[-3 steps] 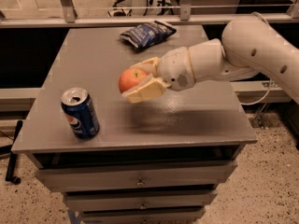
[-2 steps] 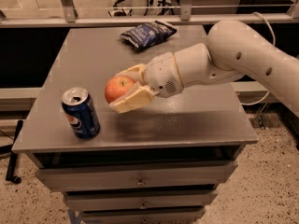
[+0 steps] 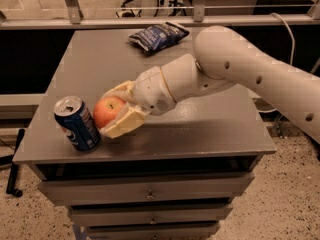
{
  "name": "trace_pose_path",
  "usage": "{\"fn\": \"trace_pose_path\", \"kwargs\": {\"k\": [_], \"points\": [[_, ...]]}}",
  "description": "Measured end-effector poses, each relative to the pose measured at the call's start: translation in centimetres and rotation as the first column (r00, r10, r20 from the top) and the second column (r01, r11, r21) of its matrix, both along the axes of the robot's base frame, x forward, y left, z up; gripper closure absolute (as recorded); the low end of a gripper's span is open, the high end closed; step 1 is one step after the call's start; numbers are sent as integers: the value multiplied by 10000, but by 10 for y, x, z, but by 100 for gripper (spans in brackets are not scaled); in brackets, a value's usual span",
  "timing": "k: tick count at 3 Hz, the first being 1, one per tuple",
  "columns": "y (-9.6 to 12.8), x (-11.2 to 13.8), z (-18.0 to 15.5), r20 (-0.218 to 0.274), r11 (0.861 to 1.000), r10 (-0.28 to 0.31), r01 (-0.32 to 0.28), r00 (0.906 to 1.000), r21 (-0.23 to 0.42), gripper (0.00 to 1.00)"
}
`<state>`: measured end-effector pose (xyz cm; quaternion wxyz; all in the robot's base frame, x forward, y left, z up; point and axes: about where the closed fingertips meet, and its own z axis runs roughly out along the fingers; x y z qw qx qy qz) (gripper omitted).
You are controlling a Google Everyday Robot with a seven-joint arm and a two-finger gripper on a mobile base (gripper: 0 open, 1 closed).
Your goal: Move apple near pepsi can
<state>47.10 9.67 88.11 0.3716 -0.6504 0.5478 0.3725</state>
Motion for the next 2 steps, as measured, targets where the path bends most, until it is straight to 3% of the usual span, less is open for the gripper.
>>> {"fn": "trace_pose_path", "kwargs": {"k": [2], "points": [[3, 14, -25, 745, 9936, 457, -376, 9962, -1066, 97]]}}
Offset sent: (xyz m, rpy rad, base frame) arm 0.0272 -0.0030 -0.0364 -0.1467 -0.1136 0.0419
